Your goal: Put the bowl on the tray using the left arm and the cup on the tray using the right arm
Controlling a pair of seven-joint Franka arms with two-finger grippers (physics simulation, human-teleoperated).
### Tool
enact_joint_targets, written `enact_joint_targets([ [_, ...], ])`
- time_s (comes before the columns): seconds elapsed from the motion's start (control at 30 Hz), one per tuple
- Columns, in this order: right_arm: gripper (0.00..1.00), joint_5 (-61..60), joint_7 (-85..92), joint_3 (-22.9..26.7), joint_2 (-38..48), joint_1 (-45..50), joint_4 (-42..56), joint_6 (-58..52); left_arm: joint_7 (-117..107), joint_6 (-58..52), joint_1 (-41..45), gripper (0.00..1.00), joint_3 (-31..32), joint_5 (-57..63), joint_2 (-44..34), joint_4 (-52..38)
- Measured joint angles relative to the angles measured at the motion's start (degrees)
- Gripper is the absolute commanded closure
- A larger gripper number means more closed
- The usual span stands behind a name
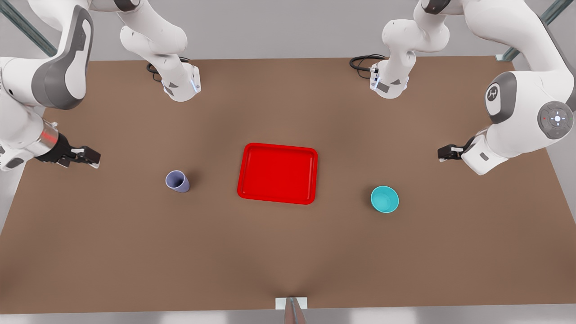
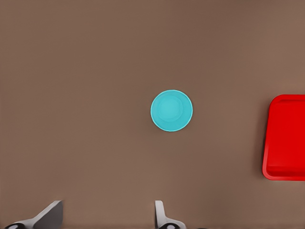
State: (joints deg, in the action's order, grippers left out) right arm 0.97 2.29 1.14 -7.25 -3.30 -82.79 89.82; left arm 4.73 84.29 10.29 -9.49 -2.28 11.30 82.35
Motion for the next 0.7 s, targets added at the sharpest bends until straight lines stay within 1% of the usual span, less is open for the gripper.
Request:
enact_joint_targets([
  [0.03, 0.0, -0.08, 0.0, 0.0, -0.05, -0.07, 0.0, 0.0, -0.48, 0.2, -0.05, 0.0, 0.01, -0.03, 1.04, 0.0],
  [0.07, 0.0, -0.09, 0.0, 0.0, -0.05, -0.18, 0.0, 0.05, -0.56, 0.79, -0.16, 0.0, 0.01, -0.19, 4.07, -0.15],
  [0.1, 0.0, -0.09, -0.06, 0.0, -0.05, -0.22, 0.0, 0.09, -0.72, 1.16, -0.12, 0.0, -0.06, -1.1, 10.87, -0.57],
  [0.13, 0.0, -0.14, -0.09, 0.0, -0.05, -0.23, 0.0, 0.09, -0.77, 5.03, -0.07, 0.0, -0.08, -2.72, 14.8, -0.33],
  [0.17, 0.0, -0.22, -0.09, 0.0, -0.05, -0.23, 0.0, 0.09, -0.51, 12.75, -0.15, 0.0, 0.0, -4.39, 16.9, 2.48],
  [0.2, 0.0, -0.26, -0.09, 0.0, -0.05, -0.28, 0.0, 0.09, 0.32, 20.79, -0.89, 0.0, 0.34, -6.05, 17.11, 7.81],
  [0.23, 0.0, -0.34, -0.09, 0.0, -0.05, -0.34, 0.0, 0.09, 5.3, 24.08, -2.45, 0.0, 0.6, -7.66, 17.67, 10.94],
  [0.27, 0.0, -0.35, -0.09, 0.0, -0.05, -0.37, 0.0, 0.09, 7.56, 25.4, -3.4, 0.0, 0.61, -9.45, 18.86, 11.74],
  [0.3, 0.0, -0.35, -0.09, 0.0, -0.05, -0.44, 0.0, 0.09, 7.75, 29.71, -3.39, 0.0, 0.91, -10.99, 19.52, 14.17],
  [0.4, 0.0, -0.35, -0.18, 0.0, -0.05, -0.48, 0.0, 0.09, 7.84, 31.28, -3.32, 0.0, 3.65, -13.7, 20.85, 15.19],
  [0.7, 0.0, -0.52, -0.18, 0.0, -0.05, -0.55, 0.0, 0.17, 12.55, 35.67, -2.99, 0.0, 4.83, -15.04, 26.01, 15.12],
])
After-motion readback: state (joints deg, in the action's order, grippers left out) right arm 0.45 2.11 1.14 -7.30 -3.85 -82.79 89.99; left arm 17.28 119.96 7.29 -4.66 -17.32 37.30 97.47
